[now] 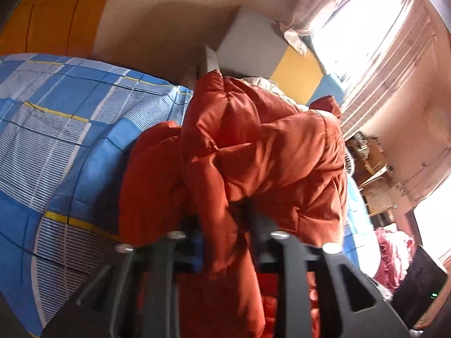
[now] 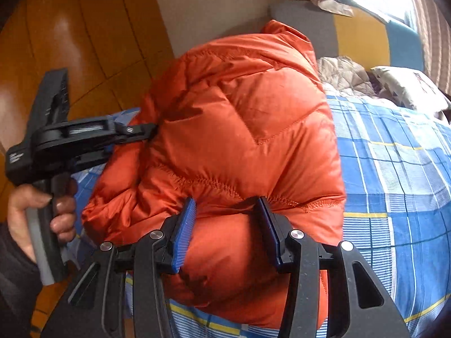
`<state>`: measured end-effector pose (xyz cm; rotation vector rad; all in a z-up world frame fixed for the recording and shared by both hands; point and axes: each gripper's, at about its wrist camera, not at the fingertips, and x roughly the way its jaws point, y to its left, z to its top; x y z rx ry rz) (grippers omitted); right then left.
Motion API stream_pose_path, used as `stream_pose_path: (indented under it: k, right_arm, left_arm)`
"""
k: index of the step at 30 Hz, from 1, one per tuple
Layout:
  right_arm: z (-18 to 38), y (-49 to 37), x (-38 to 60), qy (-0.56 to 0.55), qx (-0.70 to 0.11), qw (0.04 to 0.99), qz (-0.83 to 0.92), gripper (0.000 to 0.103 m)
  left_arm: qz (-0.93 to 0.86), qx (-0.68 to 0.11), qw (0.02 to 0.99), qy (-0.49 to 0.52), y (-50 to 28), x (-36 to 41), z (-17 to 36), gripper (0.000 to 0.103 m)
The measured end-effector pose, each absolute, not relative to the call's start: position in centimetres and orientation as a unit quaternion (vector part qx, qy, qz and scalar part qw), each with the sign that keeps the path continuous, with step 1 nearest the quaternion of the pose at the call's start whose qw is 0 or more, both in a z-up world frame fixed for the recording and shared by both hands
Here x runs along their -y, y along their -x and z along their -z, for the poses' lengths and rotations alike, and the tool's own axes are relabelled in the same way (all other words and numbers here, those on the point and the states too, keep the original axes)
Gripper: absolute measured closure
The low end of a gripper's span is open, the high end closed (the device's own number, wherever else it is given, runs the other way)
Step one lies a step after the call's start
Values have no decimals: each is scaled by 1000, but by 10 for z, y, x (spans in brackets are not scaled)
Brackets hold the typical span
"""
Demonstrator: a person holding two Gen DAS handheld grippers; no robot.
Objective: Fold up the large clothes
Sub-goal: 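Lower the folded jacket bundle onto the bed with both tools and release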
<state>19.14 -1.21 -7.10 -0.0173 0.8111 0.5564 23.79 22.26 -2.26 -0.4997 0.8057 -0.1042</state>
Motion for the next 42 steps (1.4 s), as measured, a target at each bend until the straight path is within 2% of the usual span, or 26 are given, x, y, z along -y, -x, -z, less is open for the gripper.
stream_pose_path:
  k: [5, 10, 14, 19, 25, 31, 42]
  right_arm:
    - [44, -196, 32, -5, -392, 858, -333, 57]
    - [7, -236, 49, -31, -333, 899, -283, 57]
    - [-1, -276, 33, -32, -320, 915, -244, 57]
    - [22, -327, 6, -42, -349, 915, -200, 57]
    - [55, -330, -12, -30, -373, 912, -166, 57]
    - [76, -328, -25, -5, -379, 914, -142, 57]
    - [102, -332, -36, 3, -390, 910, -139, 57]
  left_arm:
    - [40, -388, 895, 215, -237, -219, 24, 91]
    - [42, -388, 896, 212, -235, -220, 24, 91]
    - [42, -390, 898, 200, -232, -218, 21, 91]
    - [44, -391, 899, 193, -233, -218, 20, 91]
    - [16, -404, 899, 168, -238, -216, 22, 89]
    - [-64, -416, 893, 157, -242, -208, 26, 71]
    - [-81, -400, 904, 126, -243, -203, 50, 69]
